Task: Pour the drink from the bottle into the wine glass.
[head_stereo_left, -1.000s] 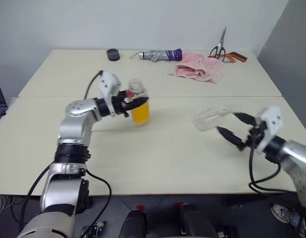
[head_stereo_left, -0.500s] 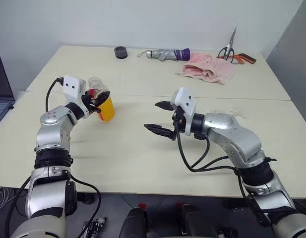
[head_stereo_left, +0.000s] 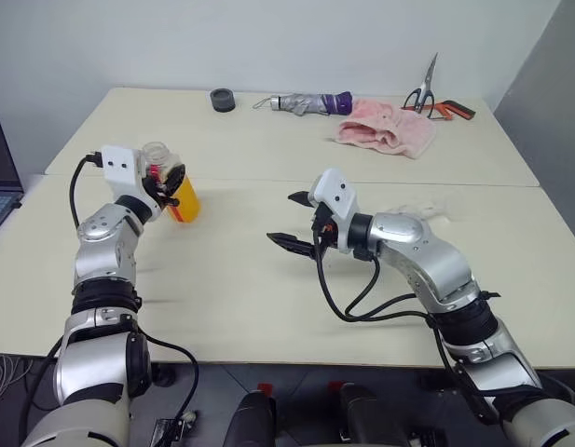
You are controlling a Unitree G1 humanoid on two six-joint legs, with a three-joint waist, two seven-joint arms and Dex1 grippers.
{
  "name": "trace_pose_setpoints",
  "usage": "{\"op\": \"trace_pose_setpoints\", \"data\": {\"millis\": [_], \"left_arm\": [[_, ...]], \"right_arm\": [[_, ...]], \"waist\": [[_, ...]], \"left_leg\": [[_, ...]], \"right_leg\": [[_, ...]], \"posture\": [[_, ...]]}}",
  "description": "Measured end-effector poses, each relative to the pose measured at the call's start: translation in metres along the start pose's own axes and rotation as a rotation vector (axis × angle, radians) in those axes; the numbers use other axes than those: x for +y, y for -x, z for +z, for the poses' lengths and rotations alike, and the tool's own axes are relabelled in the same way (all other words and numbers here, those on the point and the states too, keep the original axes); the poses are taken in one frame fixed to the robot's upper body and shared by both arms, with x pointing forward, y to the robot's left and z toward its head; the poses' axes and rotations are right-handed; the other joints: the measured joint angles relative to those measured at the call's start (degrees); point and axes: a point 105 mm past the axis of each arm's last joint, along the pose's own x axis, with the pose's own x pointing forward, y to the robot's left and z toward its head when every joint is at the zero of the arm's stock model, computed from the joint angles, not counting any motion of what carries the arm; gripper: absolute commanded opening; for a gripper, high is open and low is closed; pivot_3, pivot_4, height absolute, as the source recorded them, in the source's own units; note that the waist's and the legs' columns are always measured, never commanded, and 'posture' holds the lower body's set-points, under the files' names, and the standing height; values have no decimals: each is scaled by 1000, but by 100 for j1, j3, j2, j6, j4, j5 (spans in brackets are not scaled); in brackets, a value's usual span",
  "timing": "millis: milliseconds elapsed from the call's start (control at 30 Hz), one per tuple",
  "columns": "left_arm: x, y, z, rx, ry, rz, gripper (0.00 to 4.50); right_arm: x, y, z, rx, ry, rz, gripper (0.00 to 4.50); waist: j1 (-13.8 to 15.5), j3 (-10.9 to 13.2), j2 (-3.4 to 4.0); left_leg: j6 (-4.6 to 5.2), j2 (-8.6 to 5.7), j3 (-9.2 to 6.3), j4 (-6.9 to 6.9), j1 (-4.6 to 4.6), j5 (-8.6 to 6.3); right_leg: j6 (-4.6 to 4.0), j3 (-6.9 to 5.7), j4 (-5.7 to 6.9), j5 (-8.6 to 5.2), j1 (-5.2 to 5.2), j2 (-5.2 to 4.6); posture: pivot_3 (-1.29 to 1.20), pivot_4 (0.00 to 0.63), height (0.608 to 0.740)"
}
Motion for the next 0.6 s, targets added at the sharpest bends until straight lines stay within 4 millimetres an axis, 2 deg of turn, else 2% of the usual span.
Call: {"op": "trace_pose_setpoints", "data": {"millis": [100,200,267,400,600], "left_arm": [[2,-1,-2,6,11,19,3076],[5,0,-13,43,29,38,4011],[5,1,-16,51,28,38,4478],[5,3,-18,53,5,39,4478],[-3,13,-37,82,-64,25,4478]], "right_arm": [[0,0,0,4,5,0,4500],[1,0,0,2,5,3,4500],[1,-1,0,0,4,6,4500],[1,-1,0,1,8,5,4500],[1,3,-8,22,12,-15,4500]], "waist": [[-1,-1,-1],[-4,-1,-1],[-4,-1,-1],[-4,-1,-1],[-1,-1,-1]], "left_leg": [[0,-1,1,0,1,0],[0,1,0,0,-2,0],[0,0,-1,-2,-5,0],[0,0,2,-3,-4,0],[0,3,1,-3,-5,0]], "right_leg": [[0,0,1,0,0,0],[0,-1,-1,0,-1,0],[0,-2,-2,0,-3,0],[0,0,-4,0,-3,0],[0,1,-4,0,-4,-3]], "posture": [[0,150,740],[0,150,740],[0,150,740],[0,150,740],[0,150,740]]}}
